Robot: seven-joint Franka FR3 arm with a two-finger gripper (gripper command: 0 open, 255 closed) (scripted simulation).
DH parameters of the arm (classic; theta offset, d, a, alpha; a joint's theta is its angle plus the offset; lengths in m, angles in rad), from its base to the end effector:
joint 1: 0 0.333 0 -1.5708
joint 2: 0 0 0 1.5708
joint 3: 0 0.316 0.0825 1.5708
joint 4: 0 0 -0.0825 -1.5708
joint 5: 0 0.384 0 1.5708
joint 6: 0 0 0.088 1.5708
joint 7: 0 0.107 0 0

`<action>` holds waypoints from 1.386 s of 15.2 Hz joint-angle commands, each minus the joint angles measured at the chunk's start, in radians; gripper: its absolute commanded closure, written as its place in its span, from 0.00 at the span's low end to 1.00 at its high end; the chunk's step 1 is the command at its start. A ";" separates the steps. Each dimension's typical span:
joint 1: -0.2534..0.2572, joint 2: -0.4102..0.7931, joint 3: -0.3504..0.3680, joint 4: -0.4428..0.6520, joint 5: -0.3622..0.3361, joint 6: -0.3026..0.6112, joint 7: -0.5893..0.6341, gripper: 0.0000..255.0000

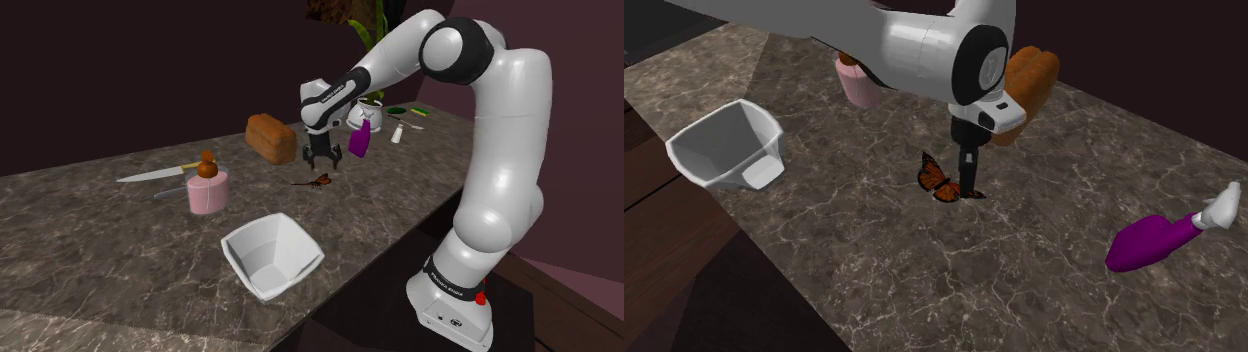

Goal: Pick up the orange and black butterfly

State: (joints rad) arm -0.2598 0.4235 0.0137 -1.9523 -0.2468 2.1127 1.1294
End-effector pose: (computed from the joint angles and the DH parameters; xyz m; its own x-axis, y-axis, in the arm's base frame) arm 0.5683 -0.1546 0.2423 0.3482 -0.9369 0.0327 -0.8934 -0.3210 0.3143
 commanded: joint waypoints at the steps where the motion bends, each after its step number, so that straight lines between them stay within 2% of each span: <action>1: 0.000 0.030 -0.007 0.018 -0.004 0.008 0.017 0.00; 9: 0.001 0.094 -0.012 0.017 -0.014 0.071 0.033 0.00; 10: 0.001 0.094 -0.012 0.017 -0.014 0.072 0.033 1.00; 21: 0.001 0.074 -0.010 0.016 -0.011 0.052 0.028 1.00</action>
State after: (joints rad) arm -0.2594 0.5069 0.0026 -1.9348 -0.2594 2.1732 1.1587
